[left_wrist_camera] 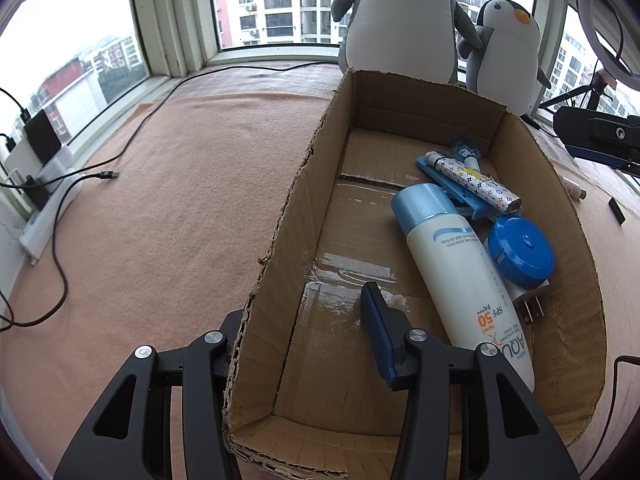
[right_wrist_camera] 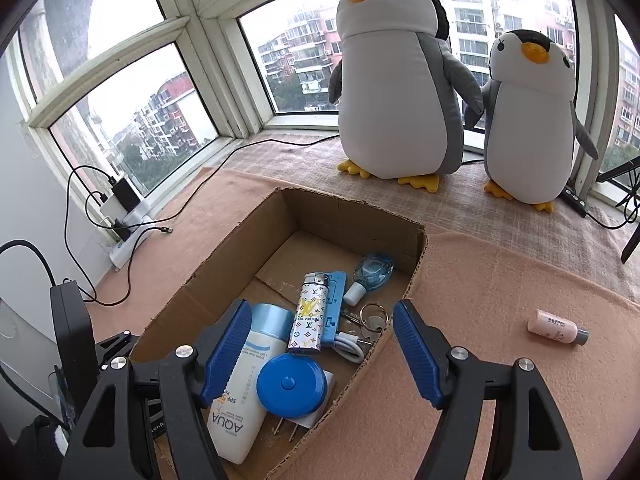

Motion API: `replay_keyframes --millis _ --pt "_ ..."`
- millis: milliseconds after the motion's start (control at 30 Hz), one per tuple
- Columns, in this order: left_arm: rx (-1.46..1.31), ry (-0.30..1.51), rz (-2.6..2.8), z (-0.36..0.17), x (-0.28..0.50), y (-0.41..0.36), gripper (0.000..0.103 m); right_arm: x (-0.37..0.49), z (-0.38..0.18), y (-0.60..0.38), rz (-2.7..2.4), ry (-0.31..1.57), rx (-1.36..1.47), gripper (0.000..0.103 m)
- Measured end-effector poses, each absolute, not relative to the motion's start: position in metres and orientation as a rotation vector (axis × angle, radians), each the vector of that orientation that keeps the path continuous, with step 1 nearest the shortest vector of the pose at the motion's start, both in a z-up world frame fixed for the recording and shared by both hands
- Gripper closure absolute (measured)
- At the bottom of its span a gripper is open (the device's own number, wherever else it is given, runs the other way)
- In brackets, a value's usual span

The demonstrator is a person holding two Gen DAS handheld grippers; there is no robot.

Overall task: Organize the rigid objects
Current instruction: 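Withdraw the right gripper from the box toward the pink lotion bottle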

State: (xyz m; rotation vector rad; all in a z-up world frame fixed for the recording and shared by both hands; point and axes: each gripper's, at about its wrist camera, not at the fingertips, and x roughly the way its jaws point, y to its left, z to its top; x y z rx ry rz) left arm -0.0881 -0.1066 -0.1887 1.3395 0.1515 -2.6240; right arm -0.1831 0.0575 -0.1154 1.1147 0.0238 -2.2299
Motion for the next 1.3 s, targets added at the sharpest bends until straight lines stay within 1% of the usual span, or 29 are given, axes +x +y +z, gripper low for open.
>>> replay_keyframes --millis 333,667,1033,1300 --pt "1.34 0.149 -2.623 -0.189 -0.088 -0.107 0.056 -0.2 -0.123 0.121 -2.302 -0.033 1.157 0.033" --pt "1.341 0.147 -2.621 -0.189 -0.088 -0.109 0.056 -0.229 -0.138 0.173 -2.375 -0.042 1.208 0.033" --pt "1.343 0.125 -2.606 -0.189 -0.09 -0.109 0.054 -0.265 -0.16 0.192 -2.332 -0.019 1.245 0.033" --pt "1.342 0.125 -2.597 -0.189 -0.09 -0.109 0.053 -0.289 -0.176 0.201 -2.236 -0.098 1.332 0.033"
